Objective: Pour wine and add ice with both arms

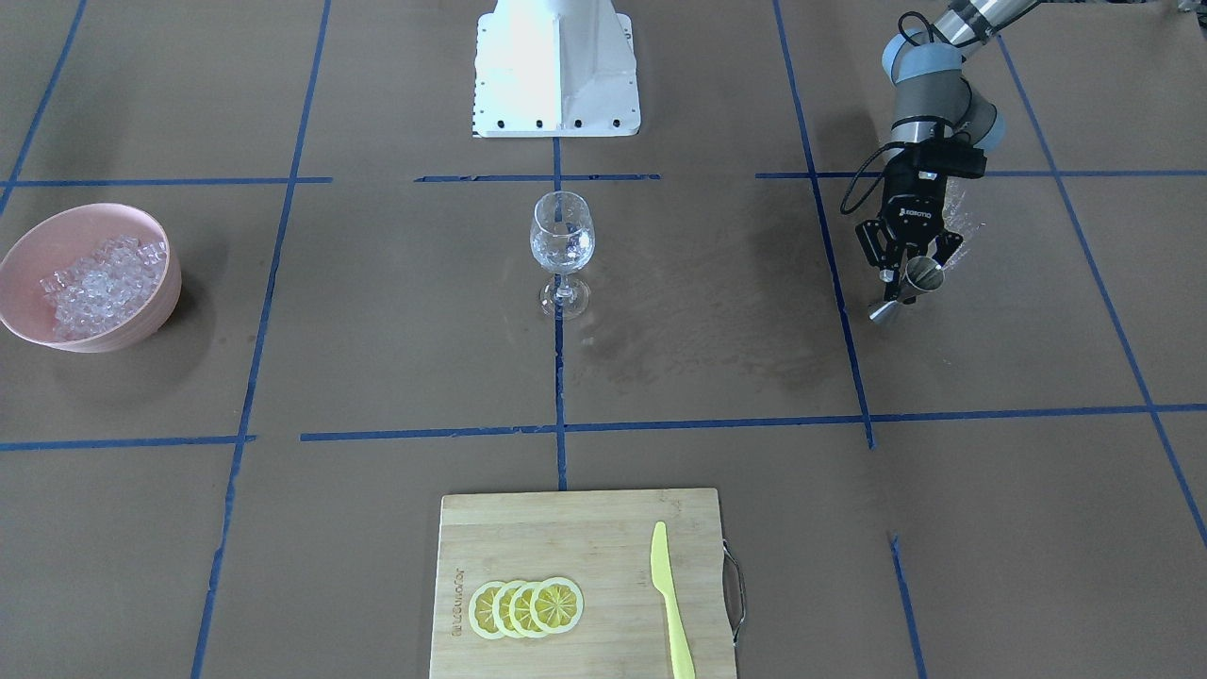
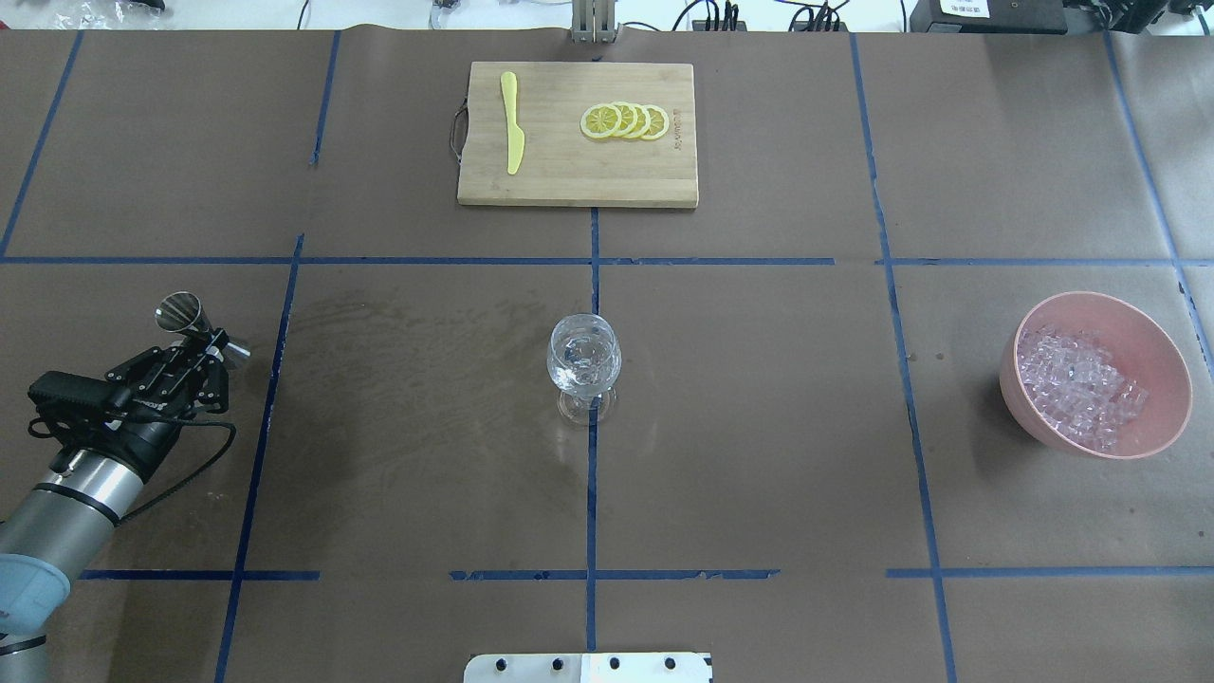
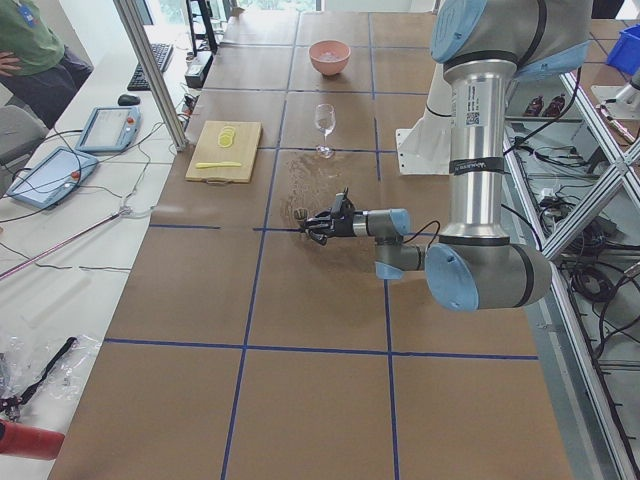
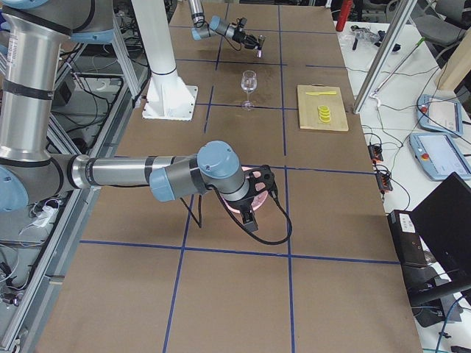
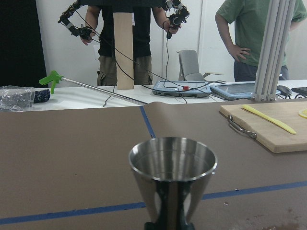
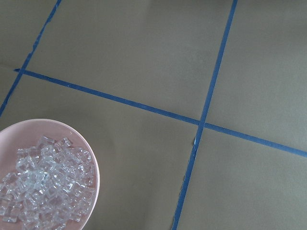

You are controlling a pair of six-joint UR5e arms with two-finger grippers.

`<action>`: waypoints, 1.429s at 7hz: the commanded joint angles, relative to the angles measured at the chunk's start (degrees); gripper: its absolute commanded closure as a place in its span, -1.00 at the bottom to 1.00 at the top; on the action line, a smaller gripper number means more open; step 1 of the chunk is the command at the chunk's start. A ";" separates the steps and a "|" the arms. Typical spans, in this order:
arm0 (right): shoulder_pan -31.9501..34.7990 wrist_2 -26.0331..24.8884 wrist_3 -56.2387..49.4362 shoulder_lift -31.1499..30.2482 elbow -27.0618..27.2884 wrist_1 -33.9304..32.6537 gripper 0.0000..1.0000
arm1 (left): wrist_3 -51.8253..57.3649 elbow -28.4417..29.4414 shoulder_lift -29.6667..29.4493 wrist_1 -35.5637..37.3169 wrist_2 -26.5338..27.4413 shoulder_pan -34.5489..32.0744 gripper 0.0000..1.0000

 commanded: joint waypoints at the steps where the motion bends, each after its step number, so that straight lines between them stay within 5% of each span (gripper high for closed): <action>1: 0.00 -0.01 0.00 0.00 0.00 0.02 -1.00 | -0.03 0.04 -0.02 0.00 0.22 2.07 1.00; 10: 0.00 -0.01 0.00 0.00 -0.09 -0.07 -1.00 | 0.06 0.30 -0.02 0.00 0.92 3.57 0.94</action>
